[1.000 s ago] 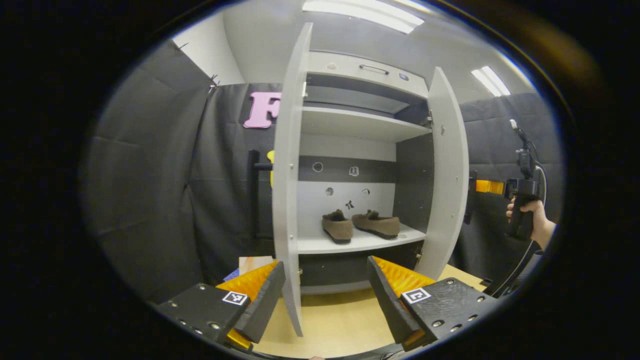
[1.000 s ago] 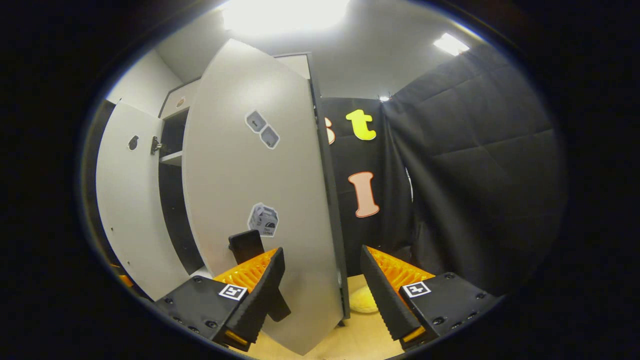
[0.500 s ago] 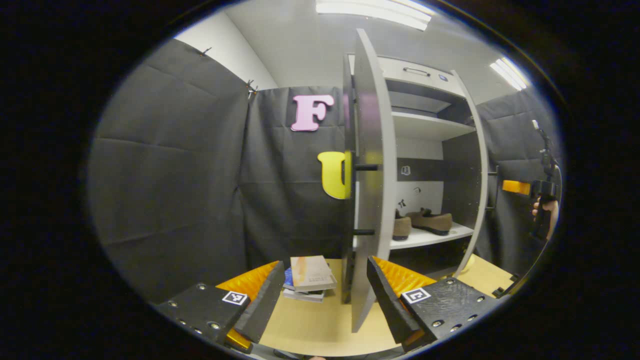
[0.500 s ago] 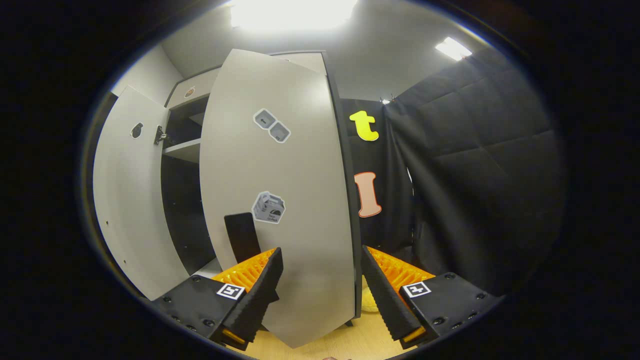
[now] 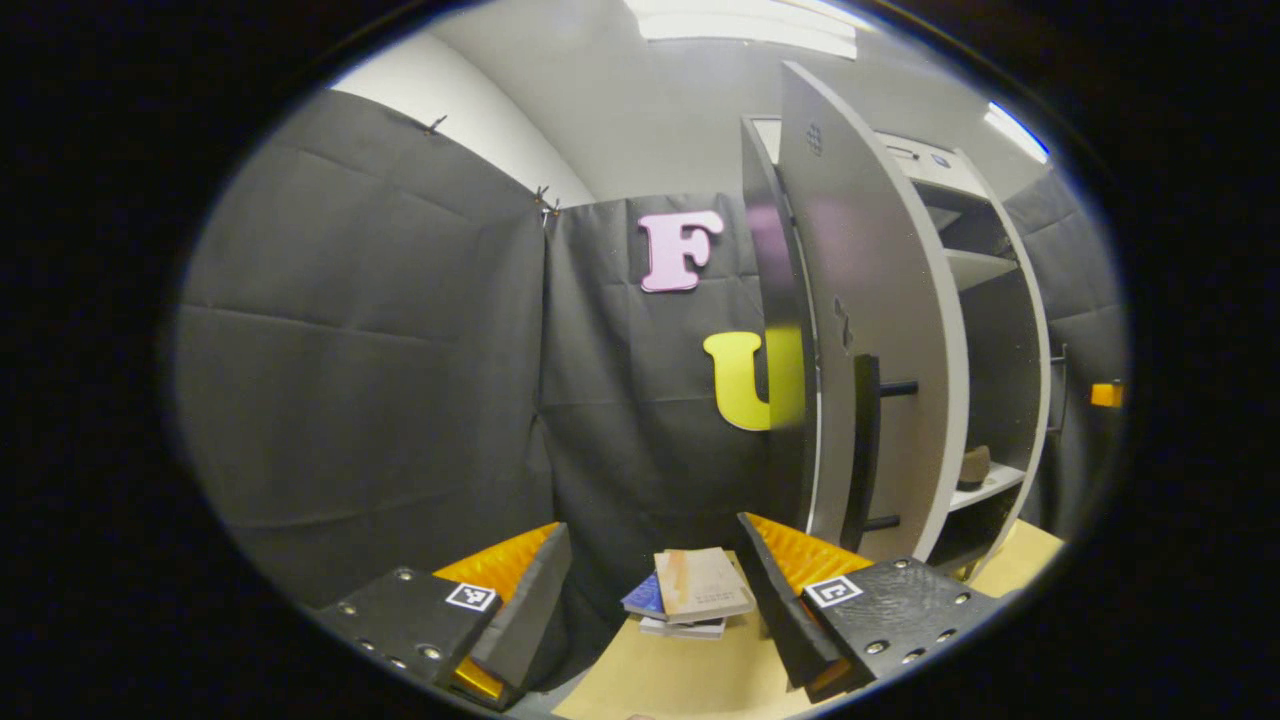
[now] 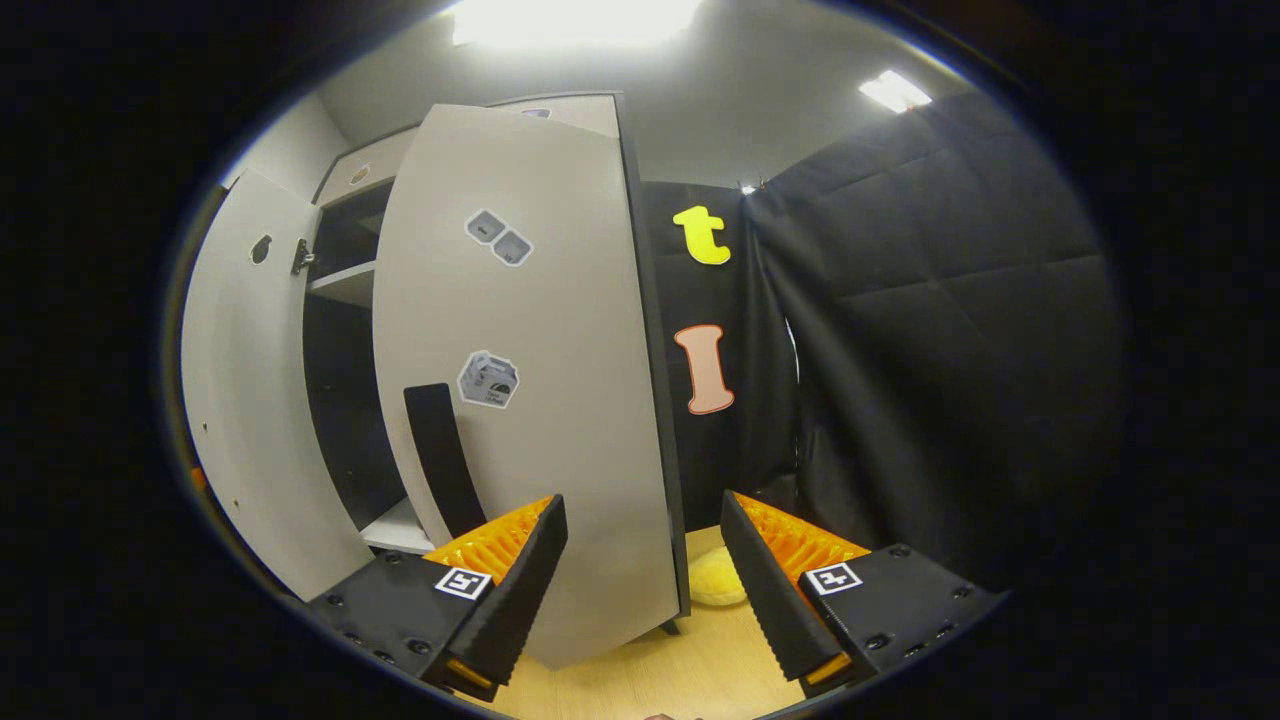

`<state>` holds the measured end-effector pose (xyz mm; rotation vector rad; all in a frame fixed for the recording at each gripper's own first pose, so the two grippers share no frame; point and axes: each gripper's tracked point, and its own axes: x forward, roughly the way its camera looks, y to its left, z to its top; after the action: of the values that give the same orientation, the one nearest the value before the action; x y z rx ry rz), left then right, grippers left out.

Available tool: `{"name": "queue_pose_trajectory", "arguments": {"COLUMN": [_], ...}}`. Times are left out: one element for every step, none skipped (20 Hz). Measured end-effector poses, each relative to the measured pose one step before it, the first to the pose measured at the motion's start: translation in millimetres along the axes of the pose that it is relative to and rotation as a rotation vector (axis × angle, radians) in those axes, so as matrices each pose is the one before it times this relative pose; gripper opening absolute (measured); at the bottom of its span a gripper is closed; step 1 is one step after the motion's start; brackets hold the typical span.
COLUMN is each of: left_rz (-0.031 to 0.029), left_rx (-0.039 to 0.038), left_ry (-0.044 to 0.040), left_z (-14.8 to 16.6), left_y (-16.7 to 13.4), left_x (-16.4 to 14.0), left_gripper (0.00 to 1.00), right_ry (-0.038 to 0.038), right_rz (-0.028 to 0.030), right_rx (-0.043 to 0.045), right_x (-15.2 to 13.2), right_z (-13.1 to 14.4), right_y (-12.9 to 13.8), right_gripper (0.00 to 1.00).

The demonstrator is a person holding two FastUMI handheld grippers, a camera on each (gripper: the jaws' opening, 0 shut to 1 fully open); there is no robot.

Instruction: Grab one shoe with the right hand and put it into the shoe cabinet, grab the other shoe with the left hand and put it into the shoe cabinet; then close the right door with the right hand and the left door with the left hand.

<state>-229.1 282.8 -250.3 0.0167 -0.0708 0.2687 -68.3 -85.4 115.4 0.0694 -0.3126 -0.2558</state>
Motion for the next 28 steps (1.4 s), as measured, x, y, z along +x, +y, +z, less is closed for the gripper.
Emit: {"name": "queue_pose_trajectory", "arguments": {"left_rz": [-0.01598, -0.02038, -0.02561, -0.02898, -0.03398, -0.03526, -0.0294, -0.01823, -0.01852, -0.01412, -0.01962, -0.02282, -0.01724, -0.01927, -0.00531, -0.00437, 0.00081, -0.00301, -0.01167, -0.00898, -0.01312, -0.01261, -0.00929, -0.00789, -0.00443, -0.00502, -0.00343, -0.00166], "left_rx": [-0.03334, -0.02839, -0.02289, -0.02015, -0.02674, -0.02353, -0.01735, -0.0016, 0.00816, 0.0098, 0.01155, 0.01427, 0.01188, 0.01067, 0.01699, 0.0131, 0.0003, -0.00853, -0.01058, -0.00731, -0.00215, 0.00228, 0.00217, 0.00021, -0.00465, -0.00799, -0.00777, -0.01255], "left_ry": [-0.00261, 0.00104, 0.00519, -0.00221, 0.0021, 0.00494, 0.00217, 0.00184, 0.00395, -0.00164, -0.00233, -0.00351, -0.00463, -0.00742, -0.00486, -0.0041, 0.00541, 0.01181, 0.00924, 0.00982, 0.00648, 0.00445, 0.00315, 0.00424, 0.00273, -0.00099, 0.00177, -0.00307], "left_z": [3.7, 3.67, 2.01, 2.43, 1.75, 2.33, 4.16, 1.77, 0.41, 1.77, 1.47, 1.85, 3.14, 2.62, 1.63, 0.89, -0.26, -1.77, -1.65, -1.12, -0.44, -0.11, -0.91, 0.53, -2.65, -1.96, -2.46, -2.08], "left_y": [0.64, -0.11, -0.84, -1.77, -3.44, -5.3, -5.36, -3.8, -4.49, -5.19, -6.86, -7.32, -6.34, -7.41, -4.26, -0.85, 1.38, -1.54, -3.96, -3.8, -6.6, -7.84, -10.54, -8.86, -10.62, -10.83, -10.1, -9.72], "left_x": [8.11, 9.47, 11.28, 6.34, 7.2, 7.05, 8.67, 5.06, 4.25, 2.27, 2.84, 2.32, 1.58, 1.16, 0.84, 3.83, 0.22, 0.73, -0.65, 1.37, 2.26, 1.47, 0.43, 2.85, 3.41, 1.37, 3.12, 3.38], "left_gripper": [1.0, 1.0, 1.0, 1.0, 1.0, 0.95, 0.95, 0.98, 0.96, 0.95, 0.95, 0.95, 0.95, 0.91, 0.95, 0.94, 0.94, 0.93, 0.93, 0.93, 0.93, 0.93, 0.93, 0.93, 0.93, 0.93, 1.0, 1.0], "right_ry": [0.00533, 0.01304, 0.01455, 0.01259, 0.01049, 0.01079, 0.011, 0.00942, 0.00829, 0.00737, 0.00646, 0.00825, 0.00879, 0.00774, 0.00686, 0.00708, 0.00622, 0.00544, 0.00458, 0.00515, 0.0051, 0.00008, -0.00425, -0.00245, 0.00107, 0.00314, 0.0028, 0.00337], "right_rz": [0.01361, 0.00916, 0.00799, 0.01013, 0.01577, 0.01798, 0.01422, 0.00998, 0.00857, 0.00809, 0.00663, 0.00272, -0.00022, -0.00121, -0.00482, -0.00457, -0.00416, -0.00183, -0.00017, -0.00055, -0.00029, 0.00246, 0.00228, 0.00453, 0.00375, 0.00413, 0.0062, 0.00744], "right_rx": [-0.00531, -0.01055, -0.01198, -0.00682, -0.00083, 0.00218, 0.00188, 0.00182, 0.00441, 0.00738, 0.00825, 0.00708, 0.00708, 0.00655, 0.00638, 0.0076, 0.00939, 0.01043, 0.00951, 0.00697, 0.0051, 0.00377, 0.00313, 0.00084, -0.0018, -0.00197, 0.00002, 0.00206], "right_x": [-1.81, -0.82, -0.01, -1.07, -0.42, 0.16, -0.98, 0.2, -0.8, -0.5, -1.26, -0.79, -0.83, -0.64, -0.13, 0.3, 0.61, 1.28, 2.33, 2.56, 2.85, 2.13, 2.63, 3.16, 2.97, 3.19, 3.2, 3.33], "right_z": [-4.1, -5.17, -5.59, -4.68, -3.6, -4.24, -4.79, -4.51, -3.35, -3.76, -4.31, -3.7, -4.23, -3.35, -3.13, -2.0, -2.78, -1.58, -1.74, -0.88, -0.22, 1.56, 3.46, 2.23, 1.06, 0.83, -0.02, 0.8], "right_y": [4.37, 3.73, 3.08, 4.88, 5.67, 6.59, 5.21, 4.46, 3.74, 3.55, 2.46, 1.52, -0.73, -0.66, -1.94, -1.55, -2.01, -2.17, -0.68, -0.97, -1.69, -0.45, -1.29, -1.2, -0.52, -1.32, -1.44, -1.84], "right_gripper": [0.98, 0.98, 0.98, 0.98, 0.98, 0.98, 0.98, 0.98, 0.98, 0.98, 0.98, 0.98, 0.98, 0.98, 0.98, 0.98, 0.98, 0.98, 0.98, 0.98, 0.98, 0.98, 0.98, 0.98, 0.98, 0.98, 0.98, 0.98]}}
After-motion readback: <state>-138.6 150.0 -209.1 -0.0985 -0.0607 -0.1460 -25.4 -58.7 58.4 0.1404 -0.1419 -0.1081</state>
